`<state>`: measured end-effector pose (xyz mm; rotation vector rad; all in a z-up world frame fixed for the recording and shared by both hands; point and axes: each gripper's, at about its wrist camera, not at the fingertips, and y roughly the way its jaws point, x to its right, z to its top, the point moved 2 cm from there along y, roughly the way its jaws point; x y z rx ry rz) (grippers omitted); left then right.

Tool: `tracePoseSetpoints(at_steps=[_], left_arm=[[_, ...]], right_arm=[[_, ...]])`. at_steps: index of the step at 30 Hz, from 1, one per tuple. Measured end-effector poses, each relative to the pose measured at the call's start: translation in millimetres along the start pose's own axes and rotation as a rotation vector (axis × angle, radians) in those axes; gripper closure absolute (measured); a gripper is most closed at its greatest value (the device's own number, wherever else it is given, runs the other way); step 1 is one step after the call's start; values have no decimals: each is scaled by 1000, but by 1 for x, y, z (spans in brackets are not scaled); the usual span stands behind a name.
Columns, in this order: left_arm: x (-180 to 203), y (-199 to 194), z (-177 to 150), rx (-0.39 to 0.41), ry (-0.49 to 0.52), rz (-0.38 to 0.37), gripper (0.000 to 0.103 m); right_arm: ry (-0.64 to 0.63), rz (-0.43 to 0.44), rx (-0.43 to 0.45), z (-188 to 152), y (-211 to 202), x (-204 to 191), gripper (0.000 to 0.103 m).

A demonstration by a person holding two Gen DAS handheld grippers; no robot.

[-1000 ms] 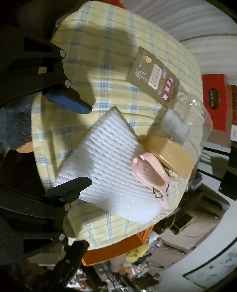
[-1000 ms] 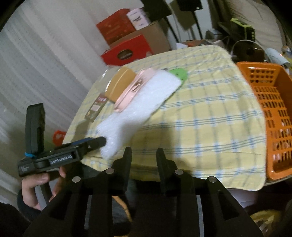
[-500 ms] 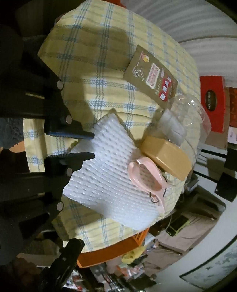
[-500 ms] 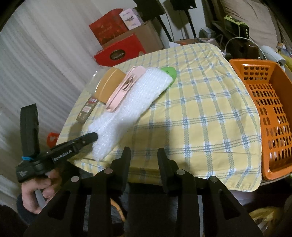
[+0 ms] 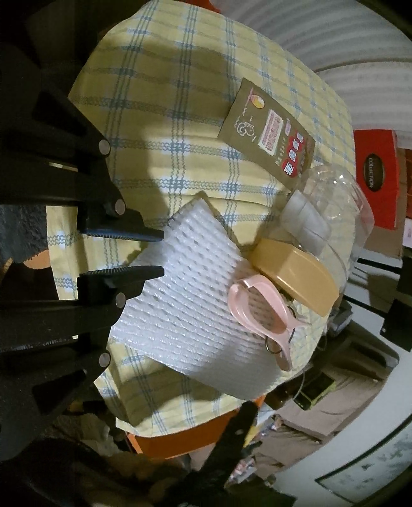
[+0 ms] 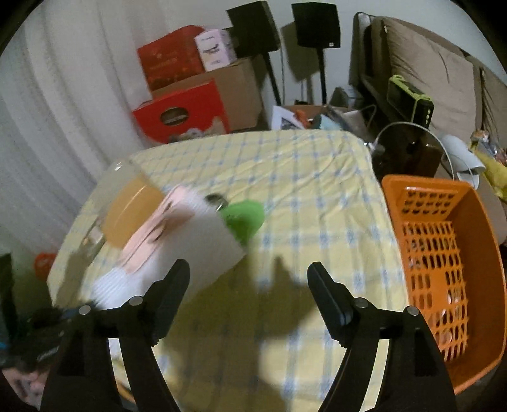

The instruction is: Organize objects

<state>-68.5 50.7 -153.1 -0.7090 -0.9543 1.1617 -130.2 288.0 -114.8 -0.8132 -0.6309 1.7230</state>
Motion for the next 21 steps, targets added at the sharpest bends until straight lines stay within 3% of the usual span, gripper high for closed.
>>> tracePoseSetpoints(at_steps=[2, 4, 6, 9, 14, 21], left_arm=[[0, -1, -1, 1, -7, 5, 88], [2, -2, -3, 8, -16, 18, 88], [4, -4, -7, 15, -23, 22, 88], [4, -7, -13, 15, -36, 23, 88], [-5, -11, -13, 16, -72, 32, 88], [-7, -16, -12, 11, -93, 24, 88]], right_arm=[[16, 26, -4, 2, 7, 3, 26], [29, 47, -18, -1, 14, 2, 37], [10, 61, -48, -6, 19, -4, 64], [-28, 82, -70, -14, 22, -12, 89], [-46, 120, -86, -36, 13, -18, 98], [-66, 137, -92, -59, -9, -21, 98]])
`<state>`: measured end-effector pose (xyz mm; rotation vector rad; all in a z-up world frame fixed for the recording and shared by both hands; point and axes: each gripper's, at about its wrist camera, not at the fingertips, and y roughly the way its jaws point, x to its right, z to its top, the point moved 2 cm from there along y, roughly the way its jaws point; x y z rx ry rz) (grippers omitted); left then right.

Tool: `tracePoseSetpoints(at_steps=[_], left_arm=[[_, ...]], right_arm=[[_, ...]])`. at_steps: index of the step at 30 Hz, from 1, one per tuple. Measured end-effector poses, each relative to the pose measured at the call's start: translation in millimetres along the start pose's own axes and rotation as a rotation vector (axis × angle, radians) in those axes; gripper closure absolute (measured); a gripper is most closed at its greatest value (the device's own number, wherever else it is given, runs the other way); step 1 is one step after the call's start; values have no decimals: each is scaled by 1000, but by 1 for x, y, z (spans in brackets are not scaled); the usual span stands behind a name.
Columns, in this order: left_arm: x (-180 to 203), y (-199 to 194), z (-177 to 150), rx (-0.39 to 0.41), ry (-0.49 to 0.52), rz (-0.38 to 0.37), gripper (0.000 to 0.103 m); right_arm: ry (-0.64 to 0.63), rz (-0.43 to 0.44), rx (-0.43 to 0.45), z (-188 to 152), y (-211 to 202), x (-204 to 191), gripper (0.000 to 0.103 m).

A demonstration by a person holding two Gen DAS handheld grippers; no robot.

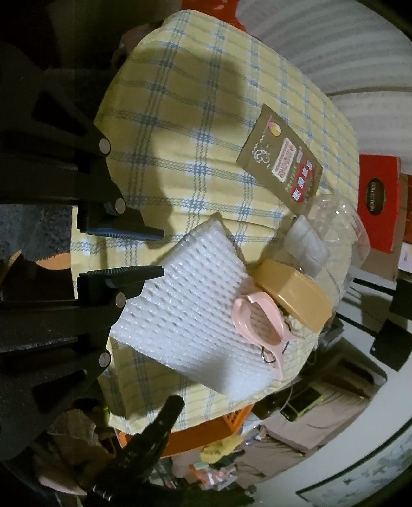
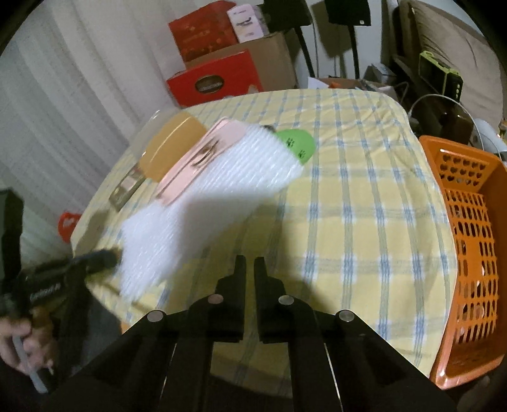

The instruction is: Organize objects

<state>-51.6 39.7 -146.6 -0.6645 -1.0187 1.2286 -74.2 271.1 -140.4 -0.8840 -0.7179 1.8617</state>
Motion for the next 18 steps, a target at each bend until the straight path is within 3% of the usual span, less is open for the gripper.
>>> tracePoseSetpoints(at_steps=[2, 4, 5, 6, 8, 13, 18], left_arm=[[3, -3, -2, -4, -1, -17, 88], [7, -7, -4, 4, 7, -26, 80], [8, -8, -4, 12, 9, -22, 78], [8, -8, -3, 17, 9, -12, 76], [9, -6, -1, 16, 6, 4, 75], [9, 1, 1, 11, 0, -5, 75], [6, 14, 5, 18, -49, -22, 75]], right_arm=[[12, -27, 30, 7, -10, 11, 95], [43, -53, 62, 22, -20, 28, 75], [49, -75, 80, 26, -22, 31, 55], [57, -135, 112, 35, -27, 40, 41], [59, -184, 126, 46, -28, 48, 41], [71, -110, 95, 69, -9, 54, 40], [6, -36, 95, 73, 19, 27, 39]])
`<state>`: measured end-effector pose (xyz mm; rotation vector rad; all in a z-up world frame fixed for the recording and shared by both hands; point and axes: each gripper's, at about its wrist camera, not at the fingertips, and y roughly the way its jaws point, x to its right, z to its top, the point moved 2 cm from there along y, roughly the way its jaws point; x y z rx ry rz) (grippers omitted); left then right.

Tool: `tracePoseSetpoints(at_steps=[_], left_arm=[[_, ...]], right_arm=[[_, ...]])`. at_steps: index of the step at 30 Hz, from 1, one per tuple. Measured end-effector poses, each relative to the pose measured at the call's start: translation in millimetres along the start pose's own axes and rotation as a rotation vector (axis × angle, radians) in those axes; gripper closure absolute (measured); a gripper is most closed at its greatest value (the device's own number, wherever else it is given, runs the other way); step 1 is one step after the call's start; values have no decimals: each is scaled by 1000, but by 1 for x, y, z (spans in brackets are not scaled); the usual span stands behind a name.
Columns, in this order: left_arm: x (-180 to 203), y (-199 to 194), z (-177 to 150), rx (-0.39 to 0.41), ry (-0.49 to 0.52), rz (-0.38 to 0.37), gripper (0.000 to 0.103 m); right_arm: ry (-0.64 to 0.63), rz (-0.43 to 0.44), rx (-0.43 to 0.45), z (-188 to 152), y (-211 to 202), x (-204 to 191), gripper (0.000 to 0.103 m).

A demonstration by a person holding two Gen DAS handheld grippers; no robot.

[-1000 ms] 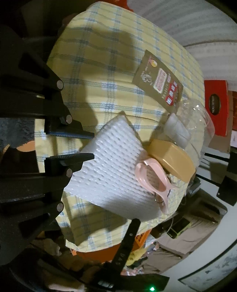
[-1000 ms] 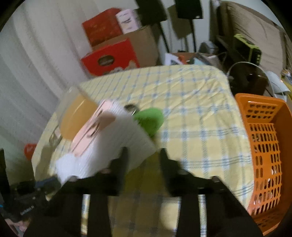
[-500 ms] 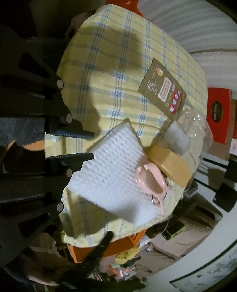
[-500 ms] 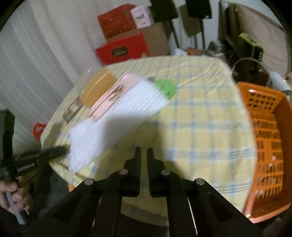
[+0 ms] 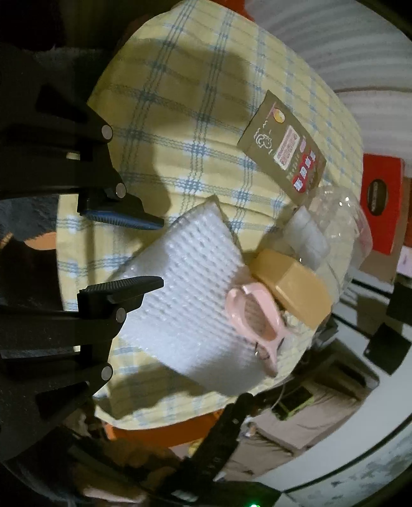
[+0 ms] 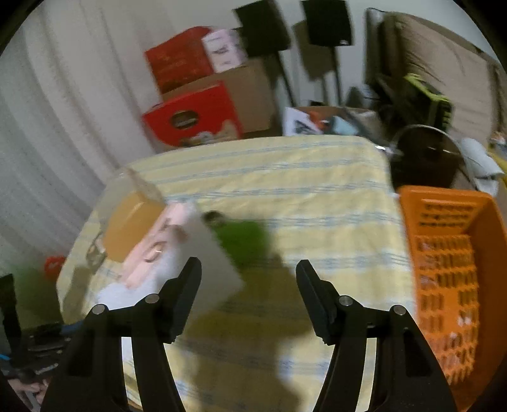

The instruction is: Organize objects

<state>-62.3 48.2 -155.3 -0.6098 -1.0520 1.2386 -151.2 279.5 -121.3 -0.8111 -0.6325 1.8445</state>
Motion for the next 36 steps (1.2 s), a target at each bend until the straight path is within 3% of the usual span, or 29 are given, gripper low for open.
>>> tracePoseSetpoints(at_steps=[2, 3, 5, 7, 8, 14, 20, 26, 31, 36], left_arm=[[0, 2, 1, 1, -2, -10, 75], [1, 2, 1, 2, 5, -11, 76], [1, 2, 1, 1, 13, -13, 76], [-3, 0, 1, 4, 3, -7, 75], [-7, -1, 1, 6, -7, -8, 75], [-40, -8, 10, 10, -87, -9, 75], [-62, -20, 23, 5, -81, 64, 61], [-69, -20, 27, -15, -68, 81, 60], [-66, -13, 23, -41, -30, 99, 59], [-52, -4, 20, -19, 21, 149, 56]], right_arm=[[-29, -14, -33, -4, 13, -8, 44], [-39, -12, -56, -7, 18, -10, 59], [-45, -14, -87, -13, 23, -12, 71], [-64, -26, -95, -21, 19, -13, 92], [-72, -29, -101, -26, 16, -15, 95], [-118, -4, -117, -59, -13, -29, 96], [-73, 110, -118, -86, -46, -56, 96], [-75, 49, -116, -81, -46, -61, 93], [-56, 16, -108, -80, -45, -49, 79], [-108, 111, -179, -72, -20, -64, 79]])
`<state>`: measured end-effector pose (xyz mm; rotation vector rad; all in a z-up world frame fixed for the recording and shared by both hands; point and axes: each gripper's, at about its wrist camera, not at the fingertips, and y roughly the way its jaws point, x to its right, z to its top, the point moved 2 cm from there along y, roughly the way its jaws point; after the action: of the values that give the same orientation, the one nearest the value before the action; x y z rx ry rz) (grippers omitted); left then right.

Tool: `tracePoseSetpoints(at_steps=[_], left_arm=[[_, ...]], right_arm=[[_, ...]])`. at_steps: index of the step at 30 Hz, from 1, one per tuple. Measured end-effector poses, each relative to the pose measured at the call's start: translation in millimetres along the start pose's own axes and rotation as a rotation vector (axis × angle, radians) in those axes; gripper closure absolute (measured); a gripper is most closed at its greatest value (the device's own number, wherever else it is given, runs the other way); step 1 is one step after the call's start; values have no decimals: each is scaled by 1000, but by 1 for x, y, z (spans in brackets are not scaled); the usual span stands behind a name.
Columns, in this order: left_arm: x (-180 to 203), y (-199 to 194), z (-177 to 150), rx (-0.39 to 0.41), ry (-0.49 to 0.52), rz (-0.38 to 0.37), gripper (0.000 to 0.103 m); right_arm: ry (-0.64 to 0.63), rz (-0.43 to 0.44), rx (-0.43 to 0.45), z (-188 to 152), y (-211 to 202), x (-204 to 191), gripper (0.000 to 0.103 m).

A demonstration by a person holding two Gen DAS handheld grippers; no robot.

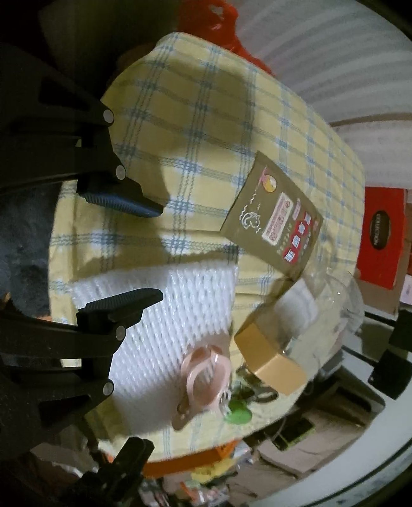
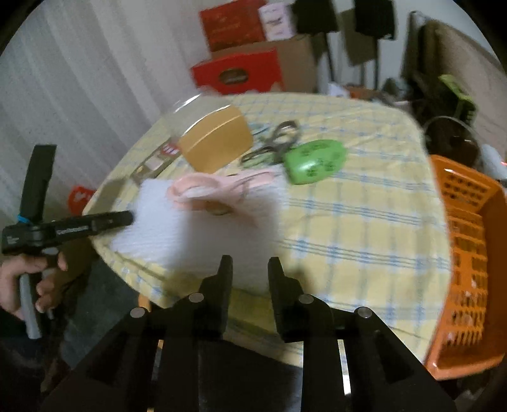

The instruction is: Organize objects

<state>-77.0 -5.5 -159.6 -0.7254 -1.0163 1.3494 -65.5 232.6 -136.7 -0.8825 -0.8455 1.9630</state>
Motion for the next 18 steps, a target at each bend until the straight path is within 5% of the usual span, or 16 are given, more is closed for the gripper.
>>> tracePoseSetpoints(at_steps=[5, 8, 13, 18], left_arm=[[7, -1, 3, 22, 28, 66, 52], [5, 0, 3, 21, 30, 67, 49], [1, 1, 5, 11, 26, 46, 47], [-11, -6, 6, 7, -12, 16, 49]], right_arm=[[15, -2, -35, 19, 29, -5, 79], [68, 106, -35, 38, 42, -6, 79], [103, 34, 24, 63, 51, 5, 79], [149, -15, 118, 57, 14, 28, 75]])
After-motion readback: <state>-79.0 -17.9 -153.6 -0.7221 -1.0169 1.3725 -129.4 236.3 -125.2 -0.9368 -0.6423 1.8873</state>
